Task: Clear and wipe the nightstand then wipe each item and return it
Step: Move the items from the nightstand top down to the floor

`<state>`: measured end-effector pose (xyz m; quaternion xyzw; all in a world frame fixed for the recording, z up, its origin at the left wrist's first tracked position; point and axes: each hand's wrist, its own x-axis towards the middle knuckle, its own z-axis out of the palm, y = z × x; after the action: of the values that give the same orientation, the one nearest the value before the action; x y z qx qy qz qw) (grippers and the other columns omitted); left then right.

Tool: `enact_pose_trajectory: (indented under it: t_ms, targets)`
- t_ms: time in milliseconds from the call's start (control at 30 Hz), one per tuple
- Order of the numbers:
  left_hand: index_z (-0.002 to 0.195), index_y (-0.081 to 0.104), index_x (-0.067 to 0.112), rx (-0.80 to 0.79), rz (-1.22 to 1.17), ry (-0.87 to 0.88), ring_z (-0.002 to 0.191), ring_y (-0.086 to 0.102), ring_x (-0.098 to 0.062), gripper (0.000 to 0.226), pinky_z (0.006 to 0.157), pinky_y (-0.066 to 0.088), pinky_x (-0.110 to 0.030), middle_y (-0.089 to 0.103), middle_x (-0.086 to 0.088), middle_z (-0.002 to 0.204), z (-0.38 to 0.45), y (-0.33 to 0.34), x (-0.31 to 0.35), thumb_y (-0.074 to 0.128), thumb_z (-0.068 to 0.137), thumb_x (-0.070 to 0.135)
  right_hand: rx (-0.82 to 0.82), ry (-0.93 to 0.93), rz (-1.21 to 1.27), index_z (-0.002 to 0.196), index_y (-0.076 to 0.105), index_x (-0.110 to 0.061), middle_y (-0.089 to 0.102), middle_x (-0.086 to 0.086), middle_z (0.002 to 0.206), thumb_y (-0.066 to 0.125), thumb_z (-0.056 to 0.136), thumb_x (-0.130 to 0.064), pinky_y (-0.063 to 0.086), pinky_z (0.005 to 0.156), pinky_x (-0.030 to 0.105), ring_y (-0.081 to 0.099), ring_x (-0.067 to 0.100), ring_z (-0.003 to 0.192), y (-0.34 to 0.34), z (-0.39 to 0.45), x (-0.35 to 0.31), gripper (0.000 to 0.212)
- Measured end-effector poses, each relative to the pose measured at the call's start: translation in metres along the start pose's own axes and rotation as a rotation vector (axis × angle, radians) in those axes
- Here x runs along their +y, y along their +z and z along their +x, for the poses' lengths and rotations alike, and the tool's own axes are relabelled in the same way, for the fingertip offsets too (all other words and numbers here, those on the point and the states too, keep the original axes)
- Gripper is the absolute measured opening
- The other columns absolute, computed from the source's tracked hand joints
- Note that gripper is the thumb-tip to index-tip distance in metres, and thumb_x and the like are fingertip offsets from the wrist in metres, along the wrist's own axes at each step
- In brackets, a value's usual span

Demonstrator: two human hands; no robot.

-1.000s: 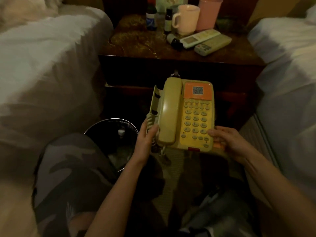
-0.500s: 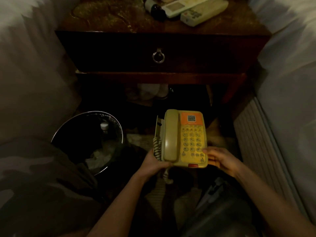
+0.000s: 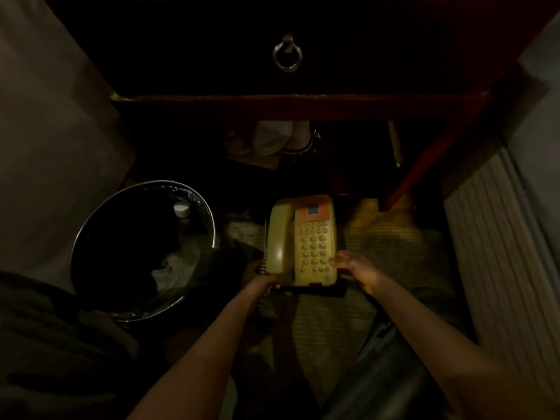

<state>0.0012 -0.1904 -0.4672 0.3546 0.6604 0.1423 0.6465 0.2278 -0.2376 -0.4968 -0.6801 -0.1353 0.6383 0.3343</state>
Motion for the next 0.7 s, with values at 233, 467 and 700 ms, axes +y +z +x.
enact_pose_trajectory:
  t_ms: [233, 467, 700]
  targets:
    - [0.138, 0.044, 0.005, 0.032, 0.12, 0.003, 0.119, 0.054, -0.031, 0.066, 0.082, 0.047, -0.027, 0.054, -0.016, 0.132, 0.01, 0.011, 0.0, 0.066, 0.078, -0.012, 0.132, 0.06, -0.048, 0.125, 0.052, -0.006, 0.057, 0.012, 0.122, 0.051, 0.094, -0.003, 0.048, 0.09, 0.044, 0.054, 0.03, 0.114, 0.018, 0.03, 0.031, 0.031]
    - [0.14, 0.039, 0.004, 0.219, 0.238, -0.031, 0.131, 0.041, -0.031, 0.073, 0.104, 0.036, -0.037, 0.045, -0.017, 0.141, 0.016, 0.003, -0.023, 0.072, 0.075, -0.005, 0.154, -0.009, -0.341, 0.125, 0.057, -0.01, 0.061, 0.011, 0.124, 0.05, 0.097, -0.017, 0.048, 0.096, 0.046, 0.059, 0.029, 0.111, 0.028, 0.037, 0.045, 0.03]
    - [0.141, 0.035, 0.006, -0.074, 0.37, -0.001, 0.133, 0.04, -0.029, 0.065, 0.104, 0.037, -0.035, 0.043, -0.015, 0.141, -0.003, 0.006, -0.021, 0.062, 0.083, -0.007, 0.185, 0.085, -0.437, 0.122, 0.058, -0.01, 0.063, 0.012, 0.118, 0.049, 0.097, -0.019, 0.052, 0.089, 0.043, 0.061, 0.027, 0.101, 0.033, 0.023, 0.027, 0.028]
